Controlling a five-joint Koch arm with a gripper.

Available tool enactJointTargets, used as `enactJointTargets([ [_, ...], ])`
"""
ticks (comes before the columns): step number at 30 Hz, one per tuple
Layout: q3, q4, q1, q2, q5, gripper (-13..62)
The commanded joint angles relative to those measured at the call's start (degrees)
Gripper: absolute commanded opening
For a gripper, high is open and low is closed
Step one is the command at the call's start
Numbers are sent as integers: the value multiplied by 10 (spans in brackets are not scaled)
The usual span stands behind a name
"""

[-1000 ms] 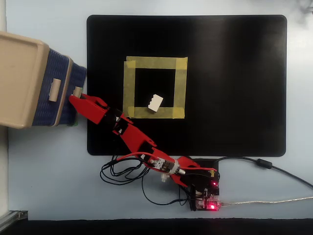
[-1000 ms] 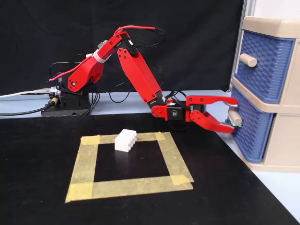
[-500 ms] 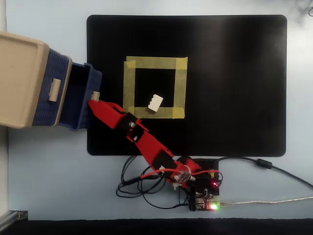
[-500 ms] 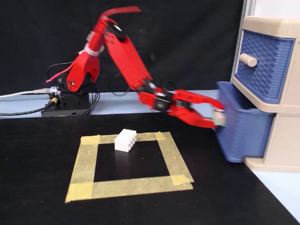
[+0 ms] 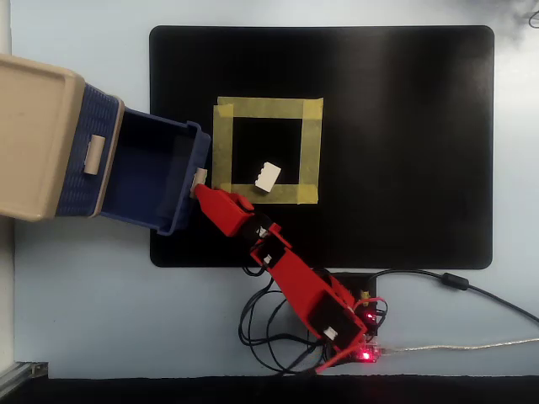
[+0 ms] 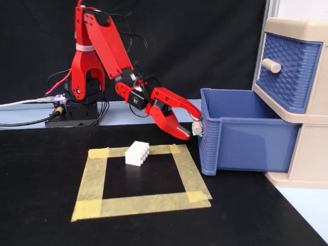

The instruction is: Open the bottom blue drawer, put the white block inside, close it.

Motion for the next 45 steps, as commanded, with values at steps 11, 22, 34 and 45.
enactJointTargets([
  [11,-545,1109,98,106,112,338],
  [22,-565,977,200,-58,262,338],
  [34,-543,933,192,-156,265,339],
  [45,-534,935,198,-122,346,11],
])
